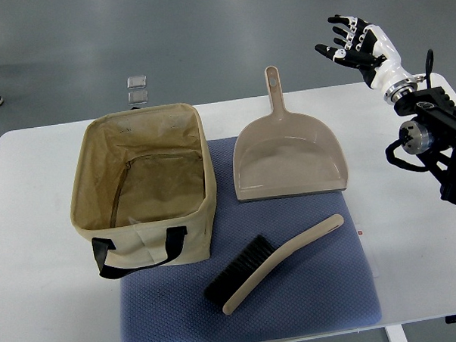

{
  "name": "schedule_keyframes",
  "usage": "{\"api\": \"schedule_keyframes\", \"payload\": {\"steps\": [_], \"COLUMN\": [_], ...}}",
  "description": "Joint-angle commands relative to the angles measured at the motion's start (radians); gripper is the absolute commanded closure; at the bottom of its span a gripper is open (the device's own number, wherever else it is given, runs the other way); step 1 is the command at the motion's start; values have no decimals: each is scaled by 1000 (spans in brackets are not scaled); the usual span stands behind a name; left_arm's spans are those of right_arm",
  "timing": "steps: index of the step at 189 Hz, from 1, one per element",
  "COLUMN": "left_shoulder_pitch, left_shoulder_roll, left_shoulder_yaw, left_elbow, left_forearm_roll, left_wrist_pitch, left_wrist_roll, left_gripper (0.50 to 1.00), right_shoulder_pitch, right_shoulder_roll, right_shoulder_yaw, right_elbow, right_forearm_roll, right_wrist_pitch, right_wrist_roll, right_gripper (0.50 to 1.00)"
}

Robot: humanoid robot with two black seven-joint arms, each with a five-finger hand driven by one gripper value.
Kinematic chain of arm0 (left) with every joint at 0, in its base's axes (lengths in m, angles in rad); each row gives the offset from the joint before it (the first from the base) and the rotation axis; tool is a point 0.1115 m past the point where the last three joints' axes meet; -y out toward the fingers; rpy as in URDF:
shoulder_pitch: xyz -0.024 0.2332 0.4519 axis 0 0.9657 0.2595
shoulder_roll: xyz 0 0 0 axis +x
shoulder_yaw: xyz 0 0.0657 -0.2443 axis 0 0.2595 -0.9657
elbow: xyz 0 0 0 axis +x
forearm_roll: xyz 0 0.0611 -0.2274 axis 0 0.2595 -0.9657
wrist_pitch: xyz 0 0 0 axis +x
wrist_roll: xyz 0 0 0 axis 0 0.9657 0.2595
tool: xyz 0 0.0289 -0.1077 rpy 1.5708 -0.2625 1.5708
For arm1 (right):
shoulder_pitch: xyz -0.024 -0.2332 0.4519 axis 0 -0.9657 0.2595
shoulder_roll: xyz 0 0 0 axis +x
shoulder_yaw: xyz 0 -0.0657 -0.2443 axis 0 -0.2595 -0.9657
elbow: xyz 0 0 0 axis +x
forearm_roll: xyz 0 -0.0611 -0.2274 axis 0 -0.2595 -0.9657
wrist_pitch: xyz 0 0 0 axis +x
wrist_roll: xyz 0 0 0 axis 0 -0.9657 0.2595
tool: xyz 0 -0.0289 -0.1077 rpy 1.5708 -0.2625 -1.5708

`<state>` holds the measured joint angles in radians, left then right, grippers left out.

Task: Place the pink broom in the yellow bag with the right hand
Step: 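Move the right hand down past the dustpan toward the brush handle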

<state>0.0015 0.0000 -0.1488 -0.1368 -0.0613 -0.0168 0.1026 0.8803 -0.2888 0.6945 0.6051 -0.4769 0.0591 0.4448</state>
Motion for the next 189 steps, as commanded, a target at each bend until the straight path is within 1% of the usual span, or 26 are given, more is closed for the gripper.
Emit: {"api": "schedule_keyframes", "payload": {"steps": [1,28,56,74,106,128,155,174,189], "left_shoulder_pitch": [0,0,-2,0,0,-2,0,0,0], "left_shoulder_roll": [0,0,0,0,0,0,0,0,0], "left_shoulder_yaw": [0,0,0,0,0,0,0,0,0], "left_elbow": [-1,-1,0,0,0,0,0,0,0], "left_forearm_roll": [0,0,0,0,0,0,0,0,0], "left_wrist_pitch": [0,0,0,0,0,0,0,0,0], "left_wrist_roll": [0,0,0,0,0,0,0,0,0], "left_gripper": [500,500,500,500,500,500,500,500,500], "right_shoulder_pitch": [46,97,147,170,193,195,192,180,157], "right_shoulder_roll": [-39,-79,-113,-156,-262,-334,-401,-428,-431], "right_shoulder_yaw": [-70,-182,-302,-371,-474,-490,-497,-501,-532], "right_elbow": [2,7,42,119,330,456,559,596,613], "right_forearm_roll": [-5,-31,-114,-200,-437,-623,-795,-884,-924], "right_wrist_pitch": [2,4,8,10,8,11,61,91,93], "right_wrist_roll": [0,0,0,2,12,14,12,14,12], "right_gripper": [570,570,570,570,570,570,570,570,570]}}
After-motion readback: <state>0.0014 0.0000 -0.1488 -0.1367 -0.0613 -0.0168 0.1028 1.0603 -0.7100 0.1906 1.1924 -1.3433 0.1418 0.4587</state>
